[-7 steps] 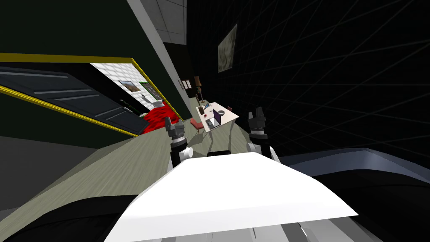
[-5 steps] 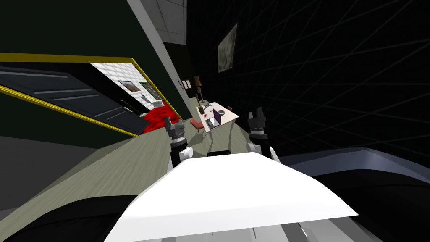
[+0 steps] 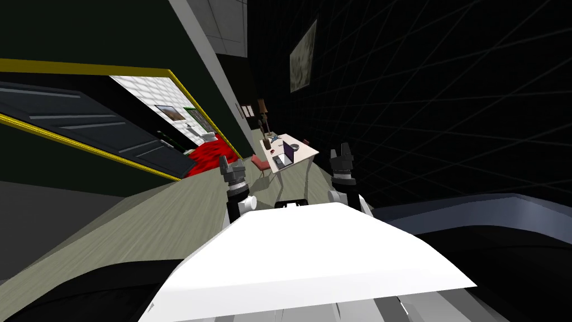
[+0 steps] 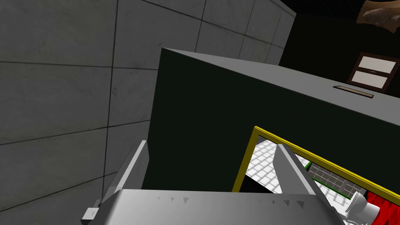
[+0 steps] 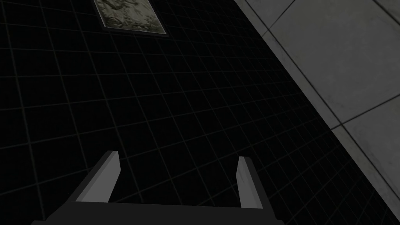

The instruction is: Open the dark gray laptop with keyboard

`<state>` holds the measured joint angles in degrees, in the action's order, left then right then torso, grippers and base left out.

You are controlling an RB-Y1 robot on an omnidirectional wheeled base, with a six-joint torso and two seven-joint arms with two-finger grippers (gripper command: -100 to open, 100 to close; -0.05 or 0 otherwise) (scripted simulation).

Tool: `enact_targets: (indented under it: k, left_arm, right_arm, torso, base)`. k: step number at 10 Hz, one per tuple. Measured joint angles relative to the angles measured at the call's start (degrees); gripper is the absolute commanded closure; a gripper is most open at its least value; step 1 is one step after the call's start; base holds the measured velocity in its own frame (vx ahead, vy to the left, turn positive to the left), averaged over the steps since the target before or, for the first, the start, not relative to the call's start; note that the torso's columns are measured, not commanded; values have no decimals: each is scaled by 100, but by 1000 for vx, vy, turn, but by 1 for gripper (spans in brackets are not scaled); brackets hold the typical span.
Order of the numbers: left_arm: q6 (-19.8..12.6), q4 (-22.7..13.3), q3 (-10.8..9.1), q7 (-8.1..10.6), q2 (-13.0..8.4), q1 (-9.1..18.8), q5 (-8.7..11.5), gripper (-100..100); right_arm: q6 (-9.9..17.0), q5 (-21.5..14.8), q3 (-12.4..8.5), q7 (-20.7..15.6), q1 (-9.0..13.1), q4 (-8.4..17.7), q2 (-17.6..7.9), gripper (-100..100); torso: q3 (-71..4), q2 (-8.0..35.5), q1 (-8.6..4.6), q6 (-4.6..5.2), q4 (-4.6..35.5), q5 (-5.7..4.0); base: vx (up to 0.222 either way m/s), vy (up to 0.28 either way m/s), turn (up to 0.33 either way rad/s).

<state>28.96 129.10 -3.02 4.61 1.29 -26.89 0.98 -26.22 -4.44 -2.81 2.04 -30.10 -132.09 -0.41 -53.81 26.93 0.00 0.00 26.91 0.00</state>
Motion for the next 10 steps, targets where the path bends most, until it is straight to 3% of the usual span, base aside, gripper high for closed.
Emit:
enact_targets:
  k: [2, 3, 4, 7, 10]
  left_arm:
    - [0, 0, 0, 0, 0, 0, 0, 0]
    - [0, 0, 0, 0, 0, 0, 0, -100]
    - [-17, -14, -2, 8, -152, 9, 25, -100]
    - [-196, -62, 29, 33, -630, 93, 156, -100]
    - [-490, -174, 69, 84, -909, 235, 391, -100]
  right_arm:
    - [0, 0, 0, 0, 0, 0, 0, 0]
    - [0, 0, 0, 0, 0, 0, 0, 0]
    - [0, 0, 0, 0, -1, 2, 0, 0]
    - [0, 0, 1, 0, -2, 2, 1, 0]
    - [0, 0, 1, 0, -2, 2, 2, 0]
  torso:
    - [-1691, 846, 0, 0, 846, 0]
    - [-2538, 1269, 0, 0, 1269, 0]
    - [-2935, 1457, -5, -1, 1457, -1]
    - [-3080, 1527, -11, 0, 1533, -3]
    - [-3075, 1538, -7, 0, 1537, -3]
  base:
    - [0, 0, 0]
    - [23, -23, 54]
    - [38, -44, 79]
    - [69, -82, 111]
    - [87, -141, 148]
